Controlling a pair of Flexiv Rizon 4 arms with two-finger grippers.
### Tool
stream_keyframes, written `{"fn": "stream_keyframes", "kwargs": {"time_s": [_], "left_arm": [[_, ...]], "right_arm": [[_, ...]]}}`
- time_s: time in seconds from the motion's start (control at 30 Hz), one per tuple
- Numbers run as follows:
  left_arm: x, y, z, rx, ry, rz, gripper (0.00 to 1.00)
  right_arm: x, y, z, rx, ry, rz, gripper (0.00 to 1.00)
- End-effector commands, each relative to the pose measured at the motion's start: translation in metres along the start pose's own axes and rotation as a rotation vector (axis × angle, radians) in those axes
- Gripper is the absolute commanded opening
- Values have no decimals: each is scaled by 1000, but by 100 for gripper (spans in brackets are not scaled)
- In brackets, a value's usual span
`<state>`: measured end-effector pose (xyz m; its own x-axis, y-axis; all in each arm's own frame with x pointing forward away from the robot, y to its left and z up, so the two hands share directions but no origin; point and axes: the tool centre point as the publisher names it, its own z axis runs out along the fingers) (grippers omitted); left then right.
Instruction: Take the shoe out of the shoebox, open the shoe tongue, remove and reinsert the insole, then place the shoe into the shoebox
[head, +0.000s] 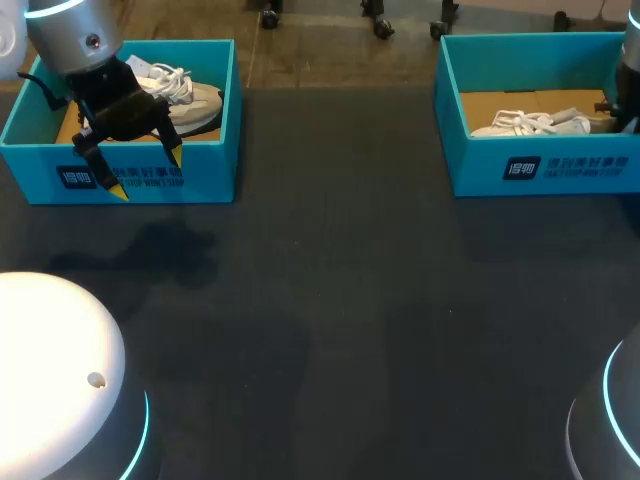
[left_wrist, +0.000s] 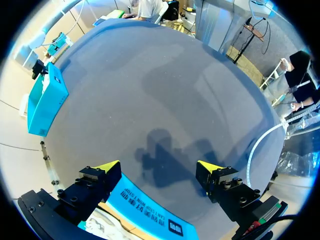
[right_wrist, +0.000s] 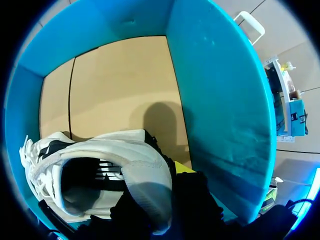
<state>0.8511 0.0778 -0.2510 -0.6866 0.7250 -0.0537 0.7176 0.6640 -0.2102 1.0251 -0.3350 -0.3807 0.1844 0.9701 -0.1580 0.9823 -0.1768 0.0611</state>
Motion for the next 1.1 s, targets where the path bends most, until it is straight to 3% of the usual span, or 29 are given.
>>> {"fn": "stream_keyframes", "kwargs": {"time_s": [0.03, 0.27, 0.4, 0.43, 0.47, 0.53, 0.57, 0.63, 0.67, 0.73, 1.1], "left_arm": [[0, 0, 0, -2, 2, 1, 100], [0, 0, 0, -2, 2, 1, 100], [0, 0, 0, -2, 2, 1, 100], [0, 0, 0, -2, 2, 1, 100], [0, 0, 0, -2, 2, 1, 100], [0, 0, 0, -2, 2, 1, 100], [0, 0, 0, -2, 2, 1, 100], [0, 0, 0, -2, 2, 1, 100], [0, 0, 0, -2, 2, 1, 100], [0, 0, 0, -2, 2, 1, 100], [0, 0, 0, -2, 2, 1, 100]], "right_arm": [[2, 1, -2, -12, -11, 2, 0], [4, 0, -8, -19, -24, 0, 0], [4, 0, -8, -20, -31, -4, 13], [4, 0, -8, -20, -32, -5, 24], [4, 0, -9, -20, -33, -5, 25], [4, -1, -12, -21, -34, -6, 45], [4, -1, -13, -22, -35, -6, 49], [3, -1, -18, -25, -36, -8, 70], [3, -1, -22, -29, -34, -10, 87], [2, -1, -29, -38, -28, -13, 100], [2, -10, -89, -59, -18, -15, 100]]}}
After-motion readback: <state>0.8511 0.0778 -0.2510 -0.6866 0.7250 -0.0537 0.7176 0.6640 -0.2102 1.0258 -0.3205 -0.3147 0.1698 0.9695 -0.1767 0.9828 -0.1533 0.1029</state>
